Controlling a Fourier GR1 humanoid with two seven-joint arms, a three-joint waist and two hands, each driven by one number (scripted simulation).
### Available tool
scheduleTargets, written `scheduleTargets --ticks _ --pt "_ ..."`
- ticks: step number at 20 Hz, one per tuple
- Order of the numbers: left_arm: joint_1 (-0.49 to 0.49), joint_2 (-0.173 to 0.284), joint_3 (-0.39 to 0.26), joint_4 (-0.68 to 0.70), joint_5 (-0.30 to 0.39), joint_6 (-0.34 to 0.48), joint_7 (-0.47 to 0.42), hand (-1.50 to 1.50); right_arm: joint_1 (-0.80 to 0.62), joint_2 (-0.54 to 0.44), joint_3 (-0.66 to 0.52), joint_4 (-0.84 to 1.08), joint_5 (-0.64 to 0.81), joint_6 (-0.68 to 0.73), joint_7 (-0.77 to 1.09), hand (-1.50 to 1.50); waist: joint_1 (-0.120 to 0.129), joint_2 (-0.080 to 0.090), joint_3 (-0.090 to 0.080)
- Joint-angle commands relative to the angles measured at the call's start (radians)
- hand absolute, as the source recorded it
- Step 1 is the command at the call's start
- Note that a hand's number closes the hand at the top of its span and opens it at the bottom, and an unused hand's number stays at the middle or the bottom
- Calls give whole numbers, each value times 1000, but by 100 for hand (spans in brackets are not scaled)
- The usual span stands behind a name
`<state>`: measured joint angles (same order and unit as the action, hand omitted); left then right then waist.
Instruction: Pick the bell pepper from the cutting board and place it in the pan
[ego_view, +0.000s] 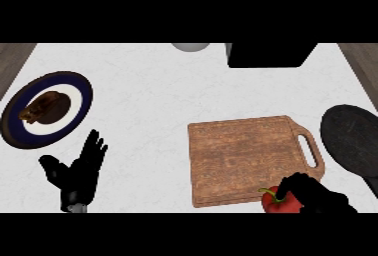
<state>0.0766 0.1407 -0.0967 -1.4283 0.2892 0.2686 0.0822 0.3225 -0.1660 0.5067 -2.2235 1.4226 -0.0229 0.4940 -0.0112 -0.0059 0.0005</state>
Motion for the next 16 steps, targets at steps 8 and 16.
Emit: scheduleTargets --ticks 8,16 --pt "-20 -22 15 11 -8 -12 25 0 -150 -2 -366 -33 -316 73 -17 150 14 7 0" --pt "-15 -35 9 25 -38 -11 3 0 -348 -108 -662 370 -450 -67 -202 150 19 10 0"
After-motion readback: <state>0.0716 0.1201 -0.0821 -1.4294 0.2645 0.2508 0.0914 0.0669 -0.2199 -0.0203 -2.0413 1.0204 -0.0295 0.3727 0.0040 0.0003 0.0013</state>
